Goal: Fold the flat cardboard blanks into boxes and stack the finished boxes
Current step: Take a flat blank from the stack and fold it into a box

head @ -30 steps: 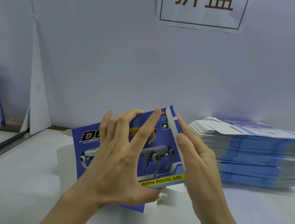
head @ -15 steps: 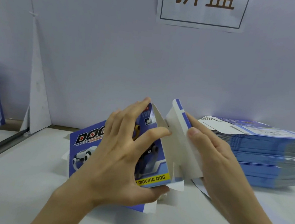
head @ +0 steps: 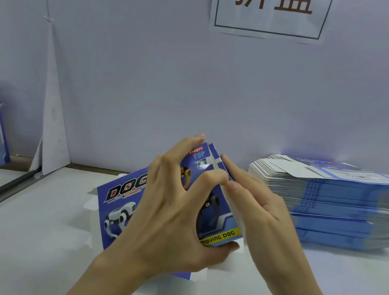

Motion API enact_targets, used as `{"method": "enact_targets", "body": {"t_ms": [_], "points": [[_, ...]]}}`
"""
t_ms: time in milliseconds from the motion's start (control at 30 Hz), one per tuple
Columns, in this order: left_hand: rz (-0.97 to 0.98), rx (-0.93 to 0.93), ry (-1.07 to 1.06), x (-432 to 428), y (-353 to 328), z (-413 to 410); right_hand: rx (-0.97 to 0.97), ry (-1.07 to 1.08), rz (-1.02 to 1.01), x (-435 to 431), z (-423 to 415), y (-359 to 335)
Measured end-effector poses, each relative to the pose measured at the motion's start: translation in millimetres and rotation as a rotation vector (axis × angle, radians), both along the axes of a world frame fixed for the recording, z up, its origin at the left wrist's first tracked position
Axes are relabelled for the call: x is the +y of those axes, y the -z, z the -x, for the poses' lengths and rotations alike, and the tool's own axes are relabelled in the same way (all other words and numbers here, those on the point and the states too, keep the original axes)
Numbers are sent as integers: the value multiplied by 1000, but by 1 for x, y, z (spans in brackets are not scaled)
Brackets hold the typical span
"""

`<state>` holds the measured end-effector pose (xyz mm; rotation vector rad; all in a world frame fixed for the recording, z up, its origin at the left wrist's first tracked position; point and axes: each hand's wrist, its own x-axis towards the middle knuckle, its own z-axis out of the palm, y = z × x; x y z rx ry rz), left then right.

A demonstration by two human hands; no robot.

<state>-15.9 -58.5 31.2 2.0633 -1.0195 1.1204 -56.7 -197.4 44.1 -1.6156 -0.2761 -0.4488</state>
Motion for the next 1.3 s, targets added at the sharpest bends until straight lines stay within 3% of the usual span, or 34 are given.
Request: {"method": "enact_targets", "body": {"t_ms": [67,167,233,300,400,467,567,633,800,867,1300], "points": [[6,7,39,0,1,0,5,24,81,3,-5,0],[-7,-10,-10,1,1,0,75,-194,126,-2,-14,-2],[-28,-12,-102,3,0,-3,81,-221,77,-8,-15,-7],[-5,7,-192,6,-2,-5,17,-186,80,-14,-12,-8],[114,68,-274,6,-6,-3,-109,-179,246,-17,-2,2],[142,72,-276,4,-7,0,-169,-110,174,-8,-10,7],[141,116,-151,18,-17,-2,-339,34,-77,-4,-16,6],[244,276,34,34,-25,-9,-429,101,-203,-13,-17,2],[563,751,596,32,-9,-21,-380,87,-223,-18,-24,10],[703,835,714,25,-2,-22,-372,99,-183,-14,-27,14],[836,793,774,21,-3,-21,-356,122,-47,-11,-22,11]]}}
